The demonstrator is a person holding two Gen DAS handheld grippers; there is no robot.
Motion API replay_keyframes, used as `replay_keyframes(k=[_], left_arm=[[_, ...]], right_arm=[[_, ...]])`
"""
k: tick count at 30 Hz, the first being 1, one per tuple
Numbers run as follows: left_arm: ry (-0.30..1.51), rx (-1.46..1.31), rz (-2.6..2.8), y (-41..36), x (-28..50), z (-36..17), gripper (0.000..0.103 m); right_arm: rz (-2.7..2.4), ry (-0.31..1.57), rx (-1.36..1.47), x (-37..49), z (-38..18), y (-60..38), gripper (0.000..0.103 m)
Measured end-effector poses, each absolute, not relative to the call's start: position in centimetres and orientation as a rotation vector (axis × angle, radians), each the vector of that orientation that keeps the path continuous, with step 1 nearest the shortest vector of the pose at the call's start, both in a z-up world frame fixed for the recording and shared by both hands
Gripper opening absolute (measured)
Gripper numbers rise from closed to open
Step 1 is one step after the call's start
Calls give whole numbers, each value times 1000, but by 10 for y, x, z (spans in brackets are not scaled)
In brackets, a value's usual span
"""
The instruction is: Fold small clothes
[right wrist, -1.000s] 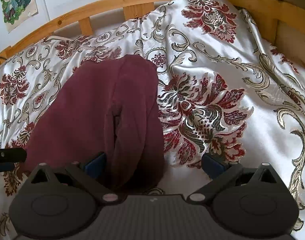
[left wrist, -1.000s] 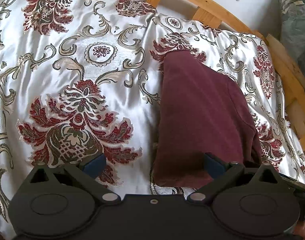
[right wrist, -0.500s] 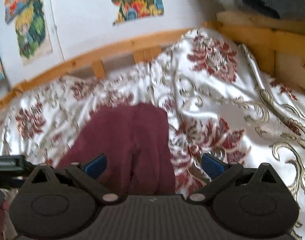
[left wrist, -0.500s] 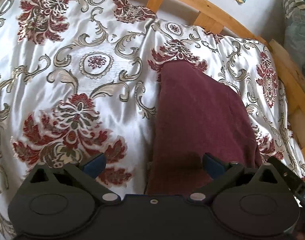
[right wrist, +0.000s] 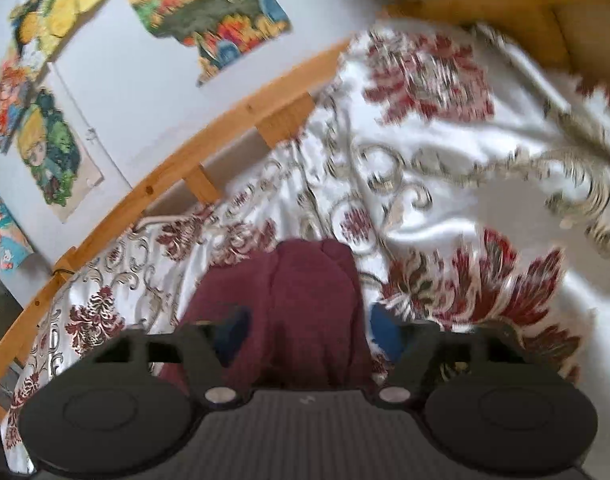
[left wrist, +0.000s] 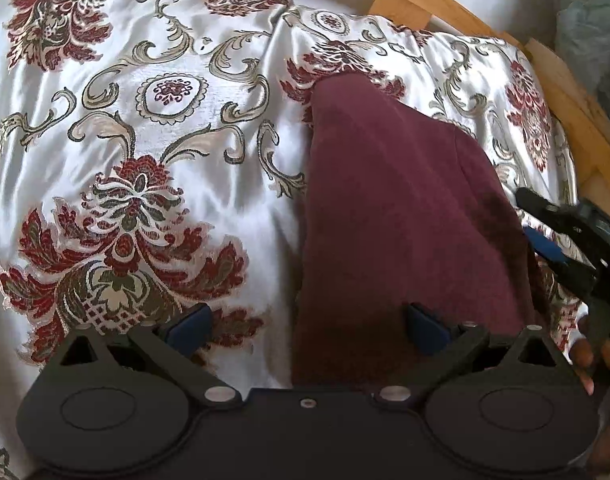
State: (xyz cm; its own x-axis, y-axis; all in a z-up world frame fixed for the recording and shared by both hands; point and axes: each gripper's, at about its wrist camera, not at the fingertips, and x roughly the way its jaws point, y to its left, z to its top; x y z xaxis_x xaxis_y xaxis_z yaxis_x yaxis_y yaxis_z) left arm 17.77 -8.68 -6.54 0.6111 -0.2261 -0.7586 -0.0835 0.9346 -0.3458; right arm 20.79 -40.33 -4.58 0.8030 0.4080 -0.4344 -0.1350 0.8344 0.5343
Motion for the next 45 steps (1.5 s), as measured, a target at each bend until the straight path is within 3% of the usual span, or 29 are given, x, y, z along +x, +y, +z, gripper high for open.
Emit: replay_keyframes(k=[3,5,6,13,19,21,25,32,40,45], left_arm=[[911,-345,-91,-88,177,-65,102],[914,-350,-90,-88,177,-65,102],[915,-353,-90,-88,177,-65,102],[913,-348,-90,-89,176,-65,102],[915,-363,-97,-89,176,-67,102],[913,-358,-100,-89,175,-67,102],[912,-360,-106,-87,175,-68,102],[912,-360,-105,-87,175,-68,102],[908,-364,-102,-87,174,-68,102],[909,-365,-103,-87,174,-68,102]], right_arm=[[302,592,509,217,-54,-402,47],[320,585,500,222,-55,-401,23],[332,573,483,224,-54,-399,17],[372,458,207,222,-26,-364,12],[310,609,332,235,-46,-390,13],[321,640,389,238,-52,-400,16],[320,637,431,238,-54,-410,61],[409,702,589,249,-72,-415,87],[411,720,504,246,-77,-397,92],[402,718,504,242,-75,-394,88]])
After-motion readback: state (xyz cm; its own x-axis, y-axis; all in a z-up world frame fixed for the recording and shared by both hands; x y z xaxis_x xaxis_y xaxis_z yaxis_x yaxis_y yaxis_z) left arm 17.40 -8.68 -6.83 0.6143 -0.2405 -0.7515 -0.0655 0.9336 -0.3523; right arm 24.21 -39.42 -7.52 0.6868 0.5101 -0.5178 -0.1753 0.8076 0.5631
